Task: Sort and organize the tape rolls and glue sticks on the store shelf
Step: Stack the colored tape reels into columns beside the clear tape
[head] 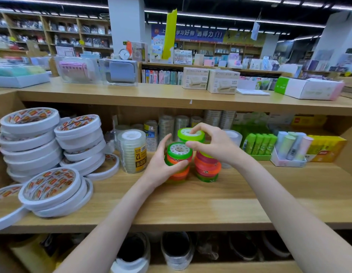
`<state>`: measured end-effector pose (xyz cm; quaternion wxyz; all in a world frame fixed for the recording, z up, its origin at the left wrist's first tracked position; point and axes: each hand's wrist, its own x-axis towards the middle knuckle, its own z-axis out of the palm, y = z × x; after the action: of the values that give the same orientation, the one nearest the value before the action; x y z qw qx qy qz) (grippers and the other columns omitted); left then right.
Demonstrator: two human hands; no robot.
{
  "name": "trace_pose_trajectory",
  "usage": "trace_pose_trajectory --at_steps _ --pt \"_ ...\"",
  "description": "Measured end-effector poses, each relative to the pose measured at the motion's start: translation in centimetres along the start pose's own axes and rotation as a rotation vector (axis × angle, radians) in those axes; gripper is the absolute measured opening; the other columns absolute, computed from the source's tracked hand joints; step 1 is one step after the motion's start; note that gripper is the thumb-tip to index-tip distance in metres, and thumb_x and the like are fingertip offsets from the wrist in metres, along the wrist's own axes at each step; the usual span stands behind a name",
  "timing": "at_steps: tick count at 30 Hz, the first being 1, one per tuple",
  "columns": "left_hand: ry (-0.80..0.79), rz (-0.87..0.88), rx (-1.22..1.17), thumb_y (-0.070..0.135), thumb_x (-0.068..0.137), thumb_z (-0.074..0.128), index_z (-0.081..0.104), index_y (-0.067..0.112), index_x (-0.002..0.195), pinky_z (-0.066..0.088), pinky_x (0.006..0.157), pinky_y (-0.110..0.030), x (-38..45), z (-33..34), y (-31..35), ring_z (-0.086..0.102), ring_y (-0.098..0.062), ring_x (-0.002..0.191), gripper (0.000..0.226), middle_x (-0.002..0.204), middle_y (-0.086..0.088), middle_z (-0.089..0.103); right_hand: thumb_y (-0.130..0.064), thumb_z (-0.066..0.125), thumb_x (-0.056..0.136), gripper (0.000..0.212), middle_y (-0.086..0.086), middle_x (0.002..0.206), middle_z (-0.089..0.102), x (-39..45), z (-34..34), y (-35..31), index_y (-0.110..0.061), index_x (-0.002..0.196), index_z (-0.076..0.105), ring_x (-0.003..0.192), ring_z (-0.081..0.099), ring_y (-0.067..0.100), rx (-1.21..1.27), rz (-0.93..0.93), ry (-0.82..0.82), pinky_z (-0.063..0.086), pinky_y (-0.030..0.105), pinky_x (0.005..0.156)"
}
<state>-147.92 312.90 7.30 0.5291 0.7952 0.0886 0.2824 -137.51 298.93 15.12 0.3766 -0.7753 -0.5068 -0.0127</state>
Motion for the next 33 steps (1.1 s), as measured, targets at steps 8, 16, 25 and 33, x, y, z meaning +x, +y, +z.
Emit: trace_pose_trajectory --at_steps 8,16,25,33 --pt "-0.008 -0.035 -0.097 0.040 0.065 0.075 0.026 0.028 0.143 0.035 0.100 -0.015 -0.6 -1.2 -0.5 0.042 0.009 0.121 0.093 0.124 0.023 0.046 -0.035 0.066 0.082 0.020 -0.011 0.077 0.055 1.0 0.2 -0.3 -0.020 0.094 0.060 0.066 0.050 -0.002 0.160 0.017 -0.019 0.038 0.017 0.058" --pt "-0.021 0.063 0.007 0.029 0.071 0.080 0.042 0.026 0.130 0.043 0.089 -0.010 0.6 0.2 1.0 0.054 -0.005 0.113 0.070 0.122 0.008 0.054 -0.013 0.060 0.084 0.026 -0.005 0.111 0.051 -2.2 -1.5 1.8 -0.019 0.106 0.050 0.094 0.055 0.021 0.112 0.157 0.045 0.045 0.027 0.079" --pt "0.077 -0.042 -0.251 0.047 0.080 0.055 0.048 0.026 0.121 0.045 0.075 -0.011 0.6 1.9 1.6 0.057 0.004 0.098 0.047 0.115 0.007 0.057 -0.030 0.045 0.095 0.045 -0.007 0.131 0.041 -2.8 2.3 3.2 -0.019 0.137 0.034 0.112 0.046 -0.004 0.492 0.235 0.237 0.035 0.012 0.086" --pt "0.189 -0.095 -0.219 0.027 0.098 0.043 0.055 0.016 0.113 0.050 0.076 -0.021 1.2 2.7 2.0 0.061 -0.013 0.096 0.022 0.109 -0.006 0.063 -0.027 0.065 0.084 0.032 0.002 0.119 0.055 -1.7 1.7 3.6 -0.020 0.114 0.058 0.110 0.048 0.009 0.084 0.105 0.162 0.032 0.019 0.088"
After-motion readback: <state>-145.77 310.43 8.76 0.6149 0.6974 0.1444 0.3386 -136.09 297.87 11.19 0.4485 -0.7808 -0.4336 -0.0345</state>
